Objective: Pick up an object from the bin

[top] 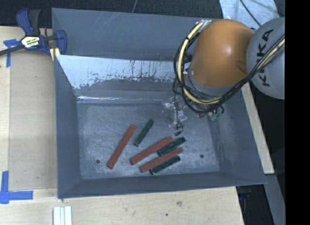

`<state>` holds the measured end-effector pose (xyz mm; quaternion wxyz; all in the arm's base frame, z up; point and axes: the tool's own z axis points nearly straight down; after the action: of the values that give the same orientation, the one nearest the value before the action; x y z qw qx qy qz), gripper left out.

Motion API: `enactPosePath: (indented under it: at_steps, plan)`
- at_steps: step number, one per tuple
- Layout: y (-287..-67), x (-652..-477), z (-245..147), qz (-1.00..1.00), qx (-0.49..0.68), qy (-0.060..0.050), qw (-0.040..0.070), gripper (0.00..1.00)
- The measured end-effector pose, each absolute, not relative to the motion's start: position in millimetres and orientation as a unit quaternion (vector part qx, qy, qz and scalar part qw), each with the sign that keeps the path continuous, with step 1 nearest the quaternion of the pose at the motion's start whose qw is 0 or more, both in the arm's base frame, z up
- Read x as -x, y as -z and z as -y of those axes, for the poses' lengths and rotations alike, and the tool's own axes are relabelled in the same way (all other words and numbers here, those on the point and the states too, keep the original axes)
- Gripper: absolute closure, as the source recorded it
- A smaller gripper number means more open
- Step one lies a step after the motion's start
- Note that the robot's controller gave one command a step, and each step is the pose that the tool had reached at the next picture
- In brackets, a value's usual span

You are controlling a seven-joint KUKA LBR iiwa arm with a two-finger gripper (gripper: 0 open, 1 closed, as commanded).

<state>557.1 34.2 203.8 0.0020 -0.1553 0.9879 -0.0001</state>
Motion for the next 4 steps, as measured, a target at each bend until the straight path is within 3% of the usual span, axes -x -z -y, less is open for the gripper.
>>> enactPosePath:
  at_steps: [1,2,3,4]
  plan:
    - [-204,-557.0,-34,-0.988,0.155,0.0,0.002,0.0]
    - [-192,-557.3,-38,-0.985,0.17,0.001,0.006,0.0]
    - [-130,-550.1,-61,-0.973,0.232,0.0,0.003,0.0]
    - [-100,-545.8,-81,-0.962,0.273,0.0,0.0,0.0]
